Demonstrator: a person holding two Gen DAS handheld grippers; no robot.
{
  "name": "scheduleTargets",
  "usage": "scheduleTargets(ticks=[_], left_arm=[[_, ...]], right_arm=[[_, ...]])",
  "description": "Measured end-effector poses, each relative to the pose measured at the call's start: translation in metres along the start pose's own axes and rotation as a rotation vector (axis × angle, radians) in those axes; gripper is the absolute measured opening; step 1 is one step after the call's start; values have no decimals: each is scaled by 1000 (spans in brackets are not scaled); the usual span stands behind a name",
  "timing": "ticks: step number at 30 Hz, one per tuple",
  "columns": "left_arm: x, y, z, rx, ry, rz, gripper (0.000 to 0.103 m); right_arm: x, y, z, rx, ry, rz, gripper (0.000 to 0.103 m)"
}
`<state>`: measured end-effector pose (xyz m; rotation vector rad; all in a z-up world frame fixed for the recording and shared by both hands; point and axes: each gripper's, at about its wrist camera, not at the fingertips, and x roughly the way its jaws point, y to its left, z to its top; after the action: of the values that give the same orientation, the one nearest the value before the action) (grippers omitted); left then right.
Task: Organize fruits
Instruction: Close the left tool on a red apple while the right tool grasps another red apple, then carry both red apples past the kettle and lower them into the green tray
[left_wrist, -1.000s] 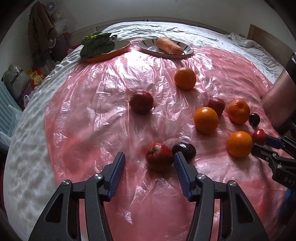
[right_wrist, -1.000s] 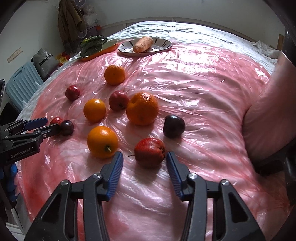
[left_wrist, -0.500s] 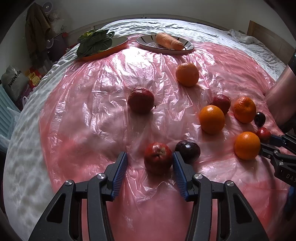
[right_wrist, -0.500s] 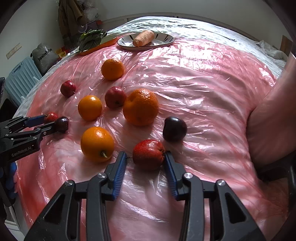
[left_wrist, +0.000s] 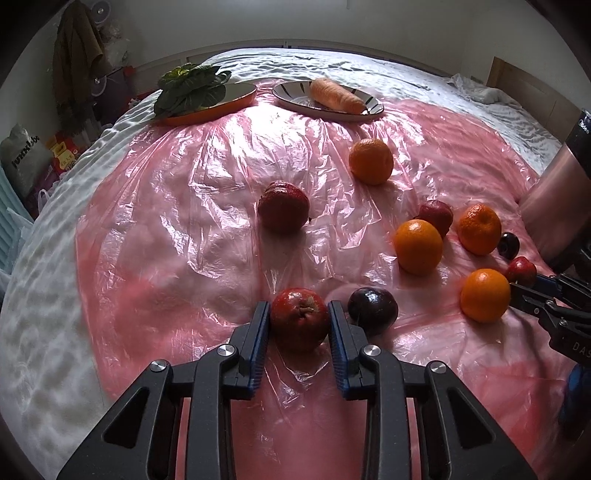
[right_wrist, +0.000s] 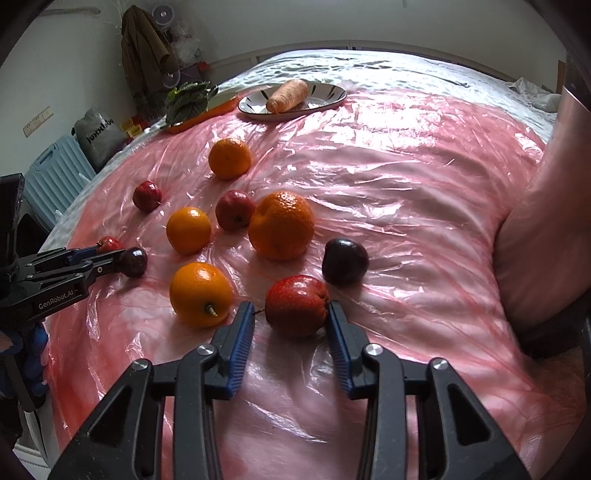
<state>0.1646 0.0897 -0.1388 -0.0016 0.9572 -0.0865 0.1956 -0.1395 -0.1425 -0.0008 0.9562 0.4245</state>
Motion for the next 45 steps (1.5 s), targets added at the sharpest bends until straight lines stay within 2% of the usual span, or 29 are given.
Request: scheduleTargets(ticks=[13, 21, 36, 45], left_arm=[[-31, 2, -5, -7, -39, 37, 27], [-61, -11, -9, -2, -67, 53, 27], [-110, -78, -28, 78, -96, 32, 27], [-133, -146, -37, 178, -103, -32, 27]], right_arm=[[-28, -3, -10, 10, -68, 47, 69], [-57, 1, -25, -2, -90, 54, 69], [-125, -7, -57, -23, -142, 49, 69], [-166, -38, -83, 5, -165, 1, 69]])
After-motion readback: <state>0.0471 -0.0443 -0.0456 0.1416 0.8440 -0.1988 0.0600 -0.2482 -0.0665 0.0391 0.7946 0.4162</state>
